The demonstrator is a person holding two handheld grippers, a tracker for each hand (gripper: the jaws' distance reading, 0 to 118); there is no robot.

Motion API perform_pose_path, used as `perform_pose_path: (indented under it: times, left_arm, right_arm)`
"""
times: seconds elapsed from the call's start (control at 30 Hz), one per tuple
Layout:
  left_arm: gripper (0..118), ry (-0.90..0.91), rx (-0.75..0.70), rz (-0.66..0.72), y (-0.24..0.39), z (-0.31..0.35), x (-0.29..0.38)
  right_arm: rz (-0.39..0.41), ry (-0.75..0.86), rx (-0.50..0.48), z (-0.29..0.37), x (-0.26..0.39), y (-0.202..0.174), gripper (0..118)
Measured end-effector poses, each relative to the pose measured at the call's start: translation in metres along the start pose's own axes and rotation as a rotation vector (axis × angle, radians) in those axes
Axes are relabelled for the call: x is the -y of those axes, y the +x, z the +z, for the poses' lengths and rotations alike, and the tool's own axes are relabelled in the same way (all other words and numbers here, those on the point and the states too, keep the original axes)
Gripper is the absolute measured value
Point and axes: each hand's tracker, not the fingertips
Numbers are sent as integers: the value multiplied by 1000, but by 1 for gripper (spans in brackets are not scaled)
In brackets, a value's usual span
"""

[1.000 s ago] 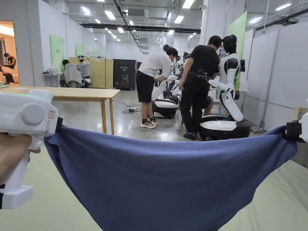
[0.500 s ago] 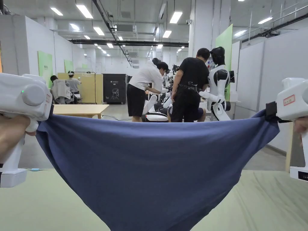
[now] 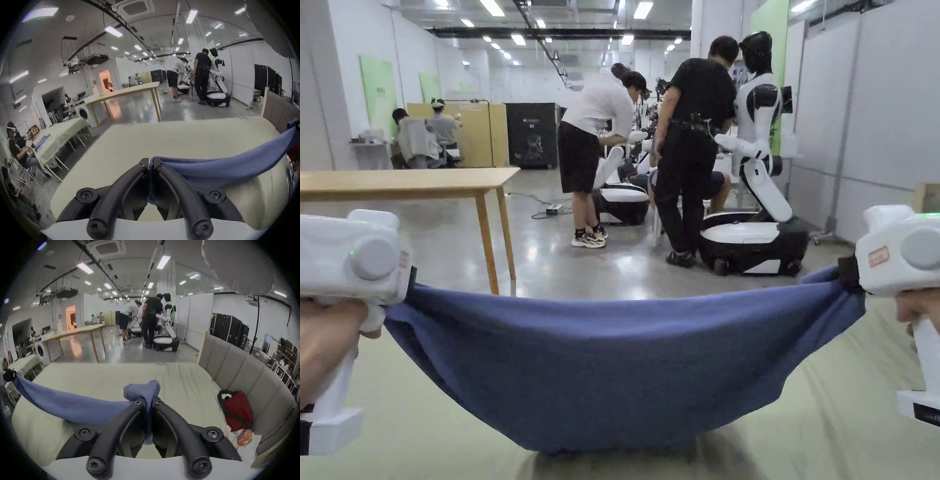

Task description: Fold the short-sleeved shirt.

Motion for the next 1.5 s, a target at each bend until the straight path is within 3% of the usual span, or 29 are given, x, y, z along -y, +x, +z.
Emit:
perform_pose_path:
  times: [0.27, 0.53, 0.7, 1.1, 1.13, 1.17, 1.2, 1.27, 1.3, 1.33, 1.5]
  left_arm:
    - [2, -126, 78, -65, 3, 28, 152]
    - [2, -238, 139, 24, -30, 104, 277]
    - [2, -266, 150, 58, -57, 141, 314]
    - [2, -308, 197, 48, -57, 136, 328]
    - [5, -307, 202, 59, -58, 135, 328]
    - [16, -300, 213, 79, -59, 135, 328]
    - [49, -290, 234, 103, -60, 134, 328]
    - [77, -279, 244, 109, -60, 137, 331]
    - [93, -281, 242, 108, -58, 136, 332]
    - [118, -224, 207, 119, -57, 142, 334]
    - [109, -162, 212, 148, -52, 166, 324]
  right_arm:
    - [-59, -111, -58, 45, 161, 12, 8]
    - [-148, -205, -104, 122, 290, 30, 8]
    - [-229, -217, -105, 161, 325, 48, 8]
    - [-221, -253, -81, 160, 333, 48, 9]
    - [-223, -257, -86, 160, 332, 48, 20]
    - [-222, -253, -80, 160, 332, 47, 47]
    - [-212, -234, -57, 163, 331, 45, 87]
    - [-187, -209, -41, 165, 329, 40, 112]
    - [-187, -191, -48, 168, 328, 38, 118]
    - [-179, -144, -49, 175, 325, 34, 116]
    - [-100, -60, -36, 192, 315, 2, 112]
